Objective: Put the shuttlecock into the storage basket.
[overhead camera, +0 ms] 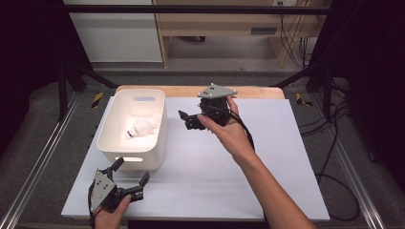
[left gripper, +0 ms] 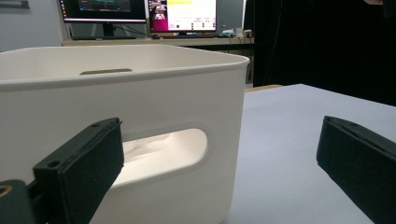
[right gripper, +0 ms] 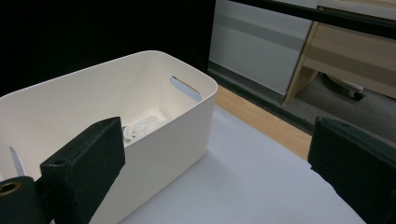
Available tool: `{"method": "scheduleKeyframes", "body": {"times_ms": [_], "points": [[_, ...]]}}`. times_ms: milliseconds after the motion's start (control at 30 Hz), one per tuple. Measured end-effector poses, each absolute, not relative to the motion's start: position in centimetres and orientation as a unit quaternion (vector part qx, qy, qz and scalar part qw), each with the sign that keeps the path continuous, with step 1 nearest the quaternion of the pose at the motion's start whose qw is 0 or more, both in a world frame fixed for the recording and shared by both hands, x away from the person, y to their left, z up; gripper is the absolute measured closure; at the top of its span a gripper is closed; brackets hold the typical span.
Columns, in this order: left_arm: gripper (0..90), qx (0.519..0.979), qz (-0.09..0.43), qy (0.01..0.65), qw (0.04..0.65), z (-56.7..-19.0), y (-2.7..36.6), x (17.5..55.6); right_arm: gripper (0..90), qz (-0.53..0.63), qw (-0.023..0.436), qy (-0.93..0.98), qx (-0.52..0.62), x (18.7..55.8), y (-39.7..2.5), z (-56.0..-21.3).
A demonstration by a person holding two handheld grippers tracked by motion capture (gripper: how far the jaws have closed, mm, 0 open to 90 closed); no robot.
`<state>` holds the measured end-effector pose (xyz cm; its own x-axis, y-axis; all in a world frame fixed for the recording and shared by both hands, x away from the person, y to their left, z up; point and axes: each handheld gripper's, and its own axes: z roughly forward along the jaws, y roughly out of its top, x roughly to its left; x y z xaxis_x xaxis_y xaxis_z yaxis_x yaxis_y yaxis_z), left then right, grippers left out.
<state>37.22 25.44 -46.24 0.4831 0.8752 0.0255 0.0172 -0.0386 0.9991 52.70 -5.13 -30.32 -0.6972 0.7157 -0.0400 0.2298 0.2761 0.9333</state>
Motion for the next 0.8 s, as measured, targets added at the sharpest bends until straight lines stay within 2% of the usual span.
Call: {"method": "scheduleKeyframes", "body": {"times_ms": [800], "points": [[0.8,0.622,0.362,0.36,0.593,-46.2,25.5,37.2,3.9,0.552,0.25,0.718,0.342,51.7,-10.6,-29.3]]}}
